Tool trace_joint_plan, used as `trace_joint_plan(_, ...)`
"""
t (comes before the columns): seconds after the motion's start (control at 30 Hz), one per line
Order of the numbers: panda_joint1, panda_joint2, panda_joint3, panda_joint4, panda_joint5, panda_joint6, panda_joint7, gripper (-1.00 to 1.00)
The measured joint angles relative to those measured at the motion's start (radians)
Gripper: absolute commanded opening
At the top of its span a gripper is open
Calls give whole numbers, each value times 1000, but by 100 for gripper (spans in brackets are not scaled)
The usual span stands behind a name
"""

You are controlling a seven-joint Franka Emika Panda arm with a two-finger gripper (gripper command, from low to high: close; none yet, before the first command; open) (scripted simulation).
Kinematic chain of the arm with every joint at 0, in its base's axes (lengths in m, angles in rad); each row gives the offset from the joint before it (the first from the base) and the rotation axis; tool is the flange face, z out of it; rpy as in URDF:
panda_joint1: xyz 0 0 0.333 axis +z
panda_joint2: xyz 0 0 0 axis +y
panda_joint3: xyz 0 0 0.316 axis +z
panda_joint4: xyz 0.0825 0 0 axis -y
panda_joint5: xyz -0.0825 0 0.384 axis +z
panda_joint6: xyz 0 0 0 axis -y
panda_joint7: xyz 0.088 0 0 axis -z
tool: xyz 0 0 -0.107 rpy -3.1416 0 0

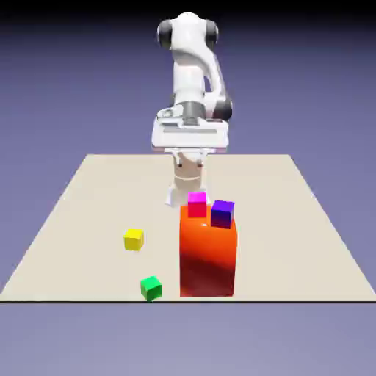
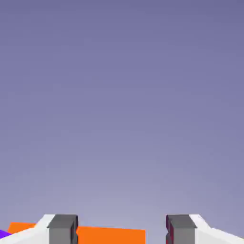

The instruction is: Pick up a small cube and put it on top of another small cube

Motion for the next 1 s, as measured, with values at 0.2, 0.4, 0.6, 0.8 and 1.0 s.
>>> trace_joint_plan(0.2,-1,217,-75,188,110,-225,45,0)
trace_joint_plan(0.4,-5,435,-149,375,219,-451,89,0)
trace_joint_plan(0.6,-5,652,-224,563,329,-676,134,0)
trace_joint_plan(0.8,-5,870,-298,750,439,-902,179,0)
trace_joint_plan(1.0,-7,1087,-373,938,548,-1127,223,0)
